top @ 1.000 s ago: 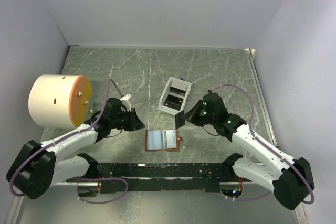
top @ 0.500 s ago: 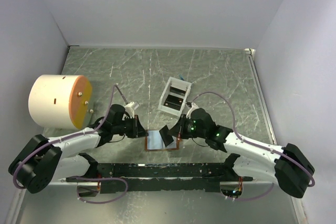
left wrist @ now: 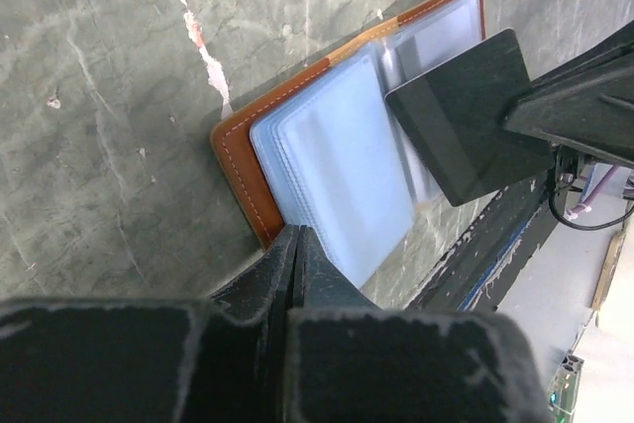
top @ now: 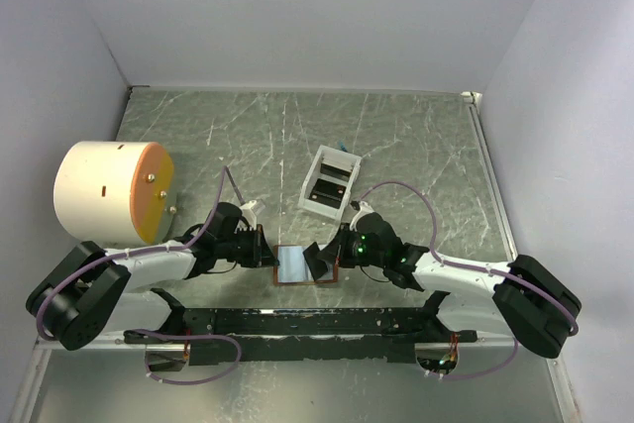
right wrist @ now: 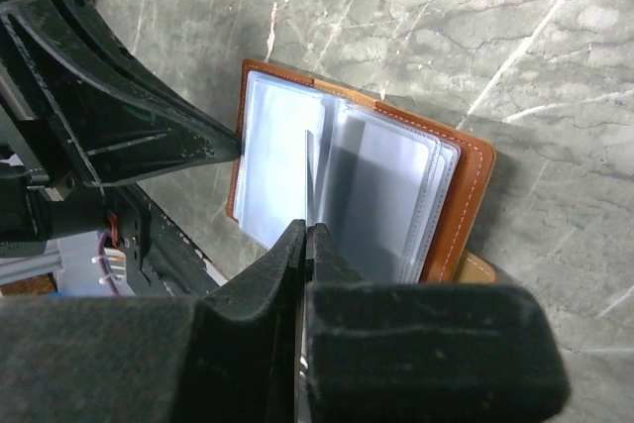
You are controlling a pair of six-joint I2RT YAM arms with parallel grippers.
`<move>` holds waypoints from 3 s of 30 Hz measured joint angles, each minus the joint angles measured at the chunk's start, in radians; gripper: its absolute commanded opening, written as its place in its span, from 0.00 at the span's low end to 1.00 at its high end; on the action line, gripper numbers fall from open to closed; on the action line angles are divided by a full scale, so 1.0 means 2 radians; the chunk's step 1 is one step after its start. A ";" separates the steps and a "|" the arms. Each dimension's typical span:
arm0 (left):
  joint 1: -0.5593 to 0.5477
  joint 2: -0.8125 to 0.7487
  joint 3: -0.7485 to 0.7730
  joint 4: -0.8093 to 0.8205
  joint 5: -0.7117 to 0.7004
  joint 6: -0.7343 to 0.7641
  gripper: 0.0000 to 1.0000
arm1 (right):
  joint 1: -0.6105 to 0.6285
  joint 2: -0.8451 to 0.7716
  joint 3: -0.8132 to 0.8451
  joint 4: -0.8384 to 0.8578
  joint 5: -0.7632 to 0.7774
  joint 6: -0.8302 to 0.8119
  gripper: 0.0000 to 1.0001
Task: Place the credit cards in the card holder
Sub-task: Insert the credit card into the card holder.
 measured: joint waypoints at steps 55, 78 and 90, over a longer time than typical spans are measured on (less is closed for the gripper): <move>-0.025 0.006 -0.003 0.004 -0.037 -0.008 0.07 | 0.000 0.021 -0.040 0.079 0.020 0.029 0.00; -0.032 0.011 -0.003 0.012 -0.041 -0.011 0.07 | 0.000 0.049 -0.057 0.145 0.014 0.046 0.00; -0.035 0.011 -0.003 0.013 -0.044 -0.012 0.07 | 0.000 0.060 -0.063 0.165 0.026 0.050 0.00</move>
